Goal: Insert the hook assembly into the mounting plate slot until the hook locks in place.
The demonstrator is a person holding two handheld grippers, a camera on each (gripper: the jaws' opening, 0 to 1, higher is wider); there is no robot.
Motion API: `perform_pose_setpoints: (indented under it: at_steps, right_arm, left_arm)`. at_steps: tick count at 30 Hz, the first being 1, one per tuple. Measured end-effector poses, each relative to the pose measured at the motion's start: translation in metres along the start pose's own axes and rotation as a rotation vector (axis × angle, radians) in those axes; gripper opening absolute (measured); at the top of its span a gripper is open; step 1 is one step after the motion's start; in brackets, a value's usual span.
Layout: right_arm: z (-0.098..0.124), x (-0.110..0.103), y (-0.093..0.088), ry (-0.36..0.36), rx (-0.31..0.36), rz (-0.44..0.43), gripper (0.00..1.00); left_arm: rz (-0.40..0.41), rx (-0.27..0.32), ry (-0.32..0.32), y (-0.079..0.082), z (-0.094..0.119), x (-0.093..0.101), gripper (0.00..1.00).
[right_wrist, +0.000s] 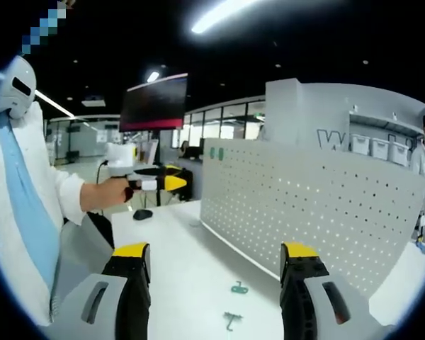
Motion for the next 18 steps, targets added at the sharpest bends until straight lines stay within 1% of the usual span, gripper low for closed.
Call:
perform_pose_setpoints:
  at_steps: [6, 10, 13, 18]
  right_arm:
    - [-0.004, 0.004, -0.009, 0.006, 0.003, -0.012, 0.71]
    - [-0.007, 0.008, -0.015, 0.009, -0.008, -0.016, 0.68]
    - [-0.009, 0.011, -0.021, 0.017, -0.012, -0.020, 0.63]
    - [-0.012, 0.015, -0.032, 0.017, -0.035, -0.021, 0.59]
  left_arm:
    - [-0.014, -0.005, -0.012, 0.000, 0.001, 0.004, 0.51]
    - [-0.023, -0.008, -0.027, 0.000, 0.000, 0.011, 0.50]
    - [-0.027, -0.010, -0.035, 0.001, 0.001, 0.015, 0.49]
    - [-0.039, -0.011, -0.059, 0.002, -0.001, 0.024, 0.49]
Point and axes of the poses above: the point that each gripper's makers call its tool centre point, and the gripper's own axes: z roughly backward along the fingers, x roughly to its right, y roughly out of its top, the point moved 1 cm from there along z, roughly backward along the fingers, and after that the axes turned 15 degrees about -x, right-handed, at the moved point
